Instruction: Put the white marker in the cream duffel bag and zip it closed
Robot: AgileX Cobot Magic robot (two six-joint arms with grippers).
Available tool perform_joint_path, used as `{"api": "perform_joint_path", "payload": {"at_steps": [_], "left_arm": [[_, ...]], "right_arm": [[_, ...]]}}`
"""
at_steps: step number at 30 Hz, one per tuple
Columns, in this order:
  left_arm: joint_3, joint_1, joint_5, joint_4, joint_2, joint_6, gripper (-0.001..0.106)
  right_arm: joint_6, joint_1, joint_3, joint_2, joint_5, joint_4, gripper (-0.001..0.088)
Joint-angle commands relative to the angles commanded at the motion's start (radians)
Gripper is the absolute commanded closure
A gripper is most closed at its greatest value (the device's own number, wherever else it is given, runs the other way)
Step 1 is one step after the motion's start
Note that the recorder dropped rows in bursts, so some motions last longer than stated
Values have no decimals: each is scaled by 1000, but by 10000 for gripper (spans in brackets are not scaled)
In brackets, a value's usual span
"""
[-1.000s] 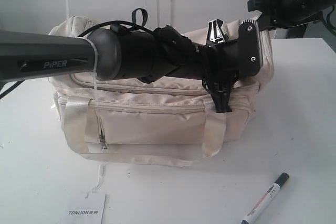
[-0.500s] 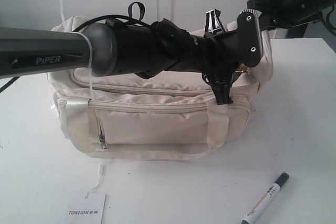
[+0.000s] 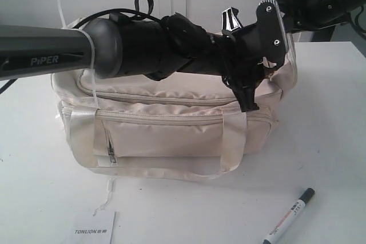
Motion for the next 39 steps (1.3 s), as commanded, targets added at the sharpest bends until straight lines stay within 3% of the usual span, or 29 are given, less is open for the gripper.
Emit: {"api": "perform_joint_path", "payload": {"at_steps": [19, 28, 30, 34, 39], "left_arm": [[0, 0, 0, 0, 66, 1, 610], [-82, 0, -9, -7, 129, 1, 611], [-82, 0, -12, -7, 140, 1, 686], [-82, 0, -57, -7, 141, 1, 1047], [-82, 0, -63, -7, 129, 1, 1053]], "right_arm": [[0, 0, 0, 0, 0, 0, 868], [0, 0, 0, 0, 0, 0, 868], [0, 0, 0, 0, 0, 0, 868], [0, 0, 0, 0, 0, 0, 868], [0, 0, 0, 0, 0, 0, 868]]}}
